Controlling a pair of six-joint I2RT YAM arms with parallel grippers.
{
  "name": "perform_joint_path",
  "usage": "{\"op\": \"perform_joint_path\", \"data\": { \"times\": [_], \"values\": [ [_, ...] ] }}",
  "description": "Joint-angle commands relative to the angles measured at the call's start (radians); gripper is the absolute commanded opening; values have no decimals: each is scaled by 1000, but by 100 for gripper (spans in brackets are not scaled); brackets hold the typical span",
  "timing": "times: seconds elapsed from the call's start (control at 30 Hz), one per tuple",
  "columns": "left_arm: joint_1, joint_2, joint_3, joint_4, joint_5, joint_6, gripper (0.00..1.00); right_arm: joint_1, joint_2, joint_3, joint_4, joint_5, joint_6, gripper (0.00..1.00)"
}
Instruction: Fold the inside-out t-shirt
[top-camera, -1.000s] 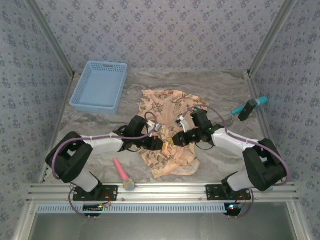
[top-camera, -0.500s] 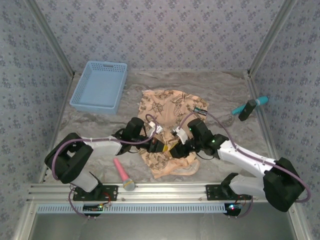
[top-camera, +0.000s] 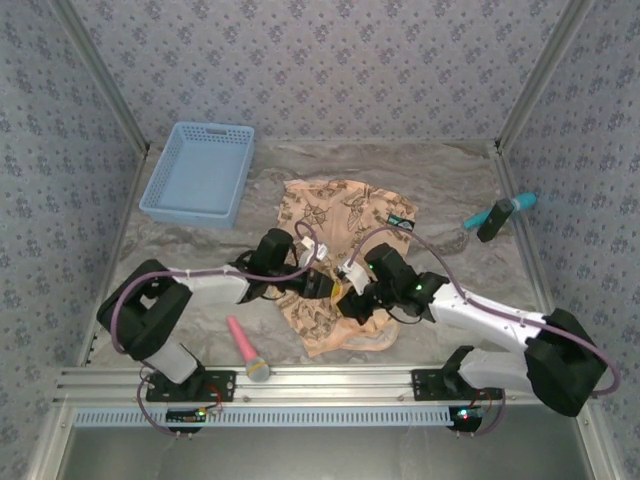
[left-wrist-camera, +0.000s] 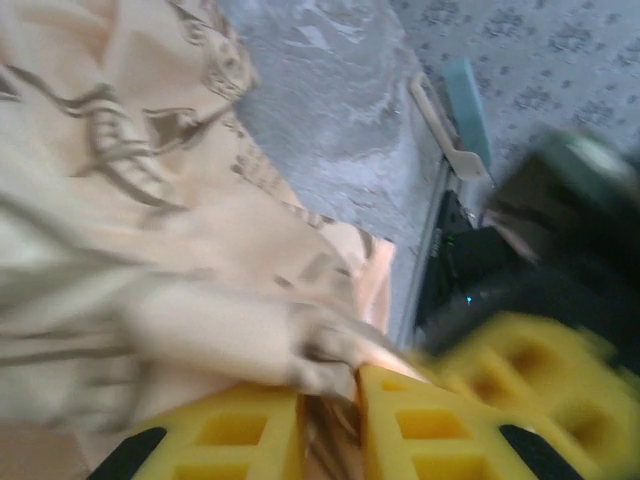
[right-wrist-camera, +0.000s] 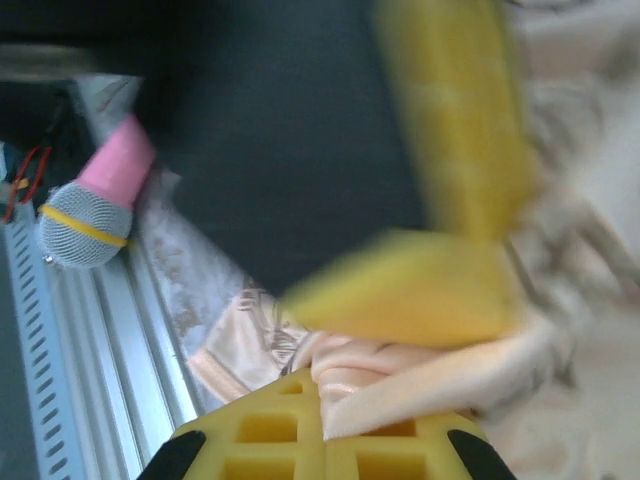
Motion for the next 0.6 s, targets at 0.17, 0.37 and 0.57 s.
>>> {"op": "perform_joint_path", "data": {
  "times": [0.17,0.37,0.57],
  "values": [
    [22,217,112,135,-51,-156,22,244,108,177,-88,126,-103,26],
    [32,240,169,88,-52,-141,27,259,180,160,-62,148,-83,38],
    [114,114,145,-63,-46,-73,37,108,17,80,-34,68,-3,45]
  ]
}}
